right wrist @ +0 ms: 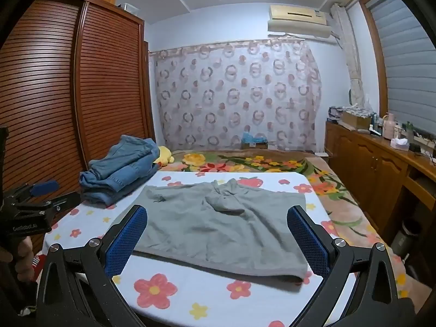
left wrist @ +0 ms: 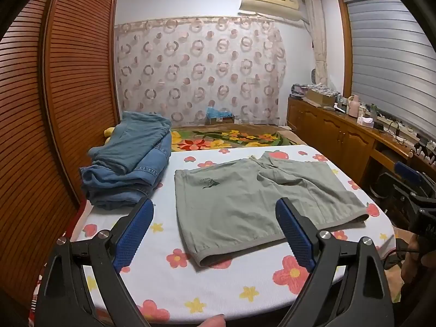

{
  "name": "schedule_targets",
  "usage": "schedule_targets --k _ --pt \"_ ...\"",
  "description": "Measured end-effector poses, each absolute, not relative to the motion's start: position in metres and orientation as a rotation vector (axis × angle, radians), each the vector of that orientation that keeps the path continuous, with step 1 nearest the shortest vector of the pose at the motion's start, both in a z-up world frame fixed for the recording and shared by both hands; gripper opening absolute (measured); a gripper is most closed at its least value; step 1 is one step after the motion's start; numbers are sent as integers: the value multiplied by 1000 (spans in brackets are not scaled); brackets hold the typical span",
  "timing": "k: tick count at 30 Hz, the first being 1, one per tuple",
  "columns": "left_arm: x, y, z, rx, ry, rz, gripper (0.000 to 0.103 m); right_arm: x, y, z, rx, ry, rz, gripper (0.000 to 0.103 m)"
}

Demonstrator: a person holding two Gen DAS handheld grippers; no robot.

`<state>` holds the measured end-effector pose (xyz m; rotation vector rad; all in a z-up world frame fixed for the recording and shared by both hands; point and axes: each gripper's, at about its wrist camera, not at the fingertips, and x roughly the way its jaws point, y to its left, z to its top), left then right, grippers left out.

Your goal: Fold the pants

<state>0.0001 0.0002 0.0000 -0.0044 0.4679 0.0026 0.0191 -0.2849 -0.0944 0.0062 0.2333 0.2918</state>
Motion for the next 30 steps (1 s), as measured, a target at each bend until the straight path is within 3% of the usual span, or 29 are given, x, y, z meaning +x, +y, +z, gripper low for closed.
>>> schedule_targets --k 30 --pt "-5 1 2 5 455 13 92 18 -287 -92 9 233 284 103"
